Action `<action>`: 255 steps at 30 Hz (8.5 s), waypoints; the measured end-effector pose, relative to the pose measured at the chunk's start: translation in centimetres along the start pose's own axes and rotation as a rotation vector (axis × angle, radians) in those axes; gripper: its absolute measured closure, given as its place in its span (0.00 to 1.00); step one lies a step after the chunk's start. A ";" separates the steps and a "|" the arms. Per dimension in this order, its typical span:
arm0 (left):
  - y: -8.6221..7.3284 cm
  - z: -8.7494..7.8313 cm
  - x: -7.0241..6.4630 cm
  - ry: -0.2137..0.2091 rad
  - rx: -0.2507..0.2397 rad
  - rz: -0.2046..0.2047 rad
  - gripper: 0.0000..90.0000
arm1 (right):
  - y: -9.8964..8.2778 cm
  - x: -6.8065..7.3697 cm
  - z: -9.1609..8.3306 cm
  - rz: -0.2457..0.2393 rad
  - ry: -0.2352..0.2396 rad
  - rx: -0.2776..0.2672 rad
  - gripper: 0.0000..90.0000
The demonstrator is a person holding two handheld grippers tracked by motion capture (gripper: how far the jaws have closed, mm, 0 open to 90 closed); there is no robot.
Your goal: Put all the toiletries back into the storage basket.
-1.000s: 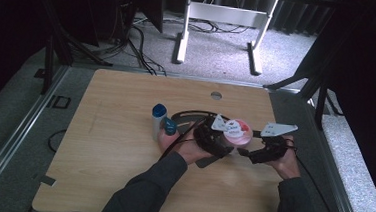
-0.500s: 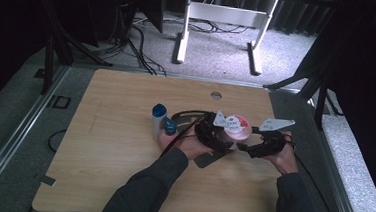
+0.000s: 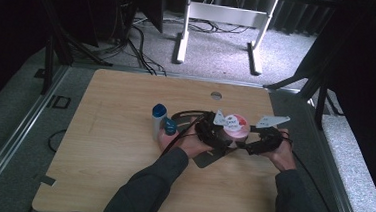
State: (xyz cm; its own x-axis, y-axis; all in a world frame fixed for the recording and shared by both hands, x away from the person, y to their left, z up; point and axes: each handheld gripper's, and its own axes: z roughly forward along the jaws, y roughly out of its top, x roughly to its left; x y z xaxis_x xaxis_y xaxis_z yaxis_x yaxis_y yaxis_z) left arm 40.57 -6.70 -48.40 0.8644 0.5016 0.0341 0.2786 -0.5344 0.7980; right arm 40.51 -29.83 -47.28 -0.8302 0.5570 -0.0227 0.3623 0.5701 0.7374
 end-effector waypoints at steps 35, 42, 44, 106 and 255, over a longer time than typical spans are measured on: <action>-0.5 3.3 0.6 0.050 0.070 -0.035 0.23 | -1.0 -2.0 2.6 0.064 -0.023 0.080 0.18; -0.8 3.7 0.6 0.054 0.091 -0.036 0.23 | -1.2 -1.9 3.1 0.060 -0.031 0.100 0.18; -0.8 3.7 0.6 0.052 0.092 -0.040 0.23 | -1.2 -1.8 3.1 0.059 -0.035 0.103 0.18; -2.2 2.2 0.0 0.023 0.055 -0.080 0.35 | -5.8 -1.0 3.0 0.145 -0.047 0.129 0.19; -10.3 -15.2 3.9 0.099 0.014 -0.209 0.27 | -9.8 6.1 2.0 0.165 -0.150 0.033 0.13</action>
State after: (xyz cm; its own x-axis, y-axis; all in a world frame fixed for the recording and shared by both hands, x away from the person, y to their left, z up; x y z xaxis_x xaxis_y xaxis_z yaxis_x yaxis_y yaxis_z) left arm 34.71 11.10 -47.35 0.7424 0.6661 -0.0722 0.4537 -0.4205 0.7857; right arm 32.78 -30.82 -56.02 -0.6871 0.7265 -0.0055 0.5038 0.4819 0.7169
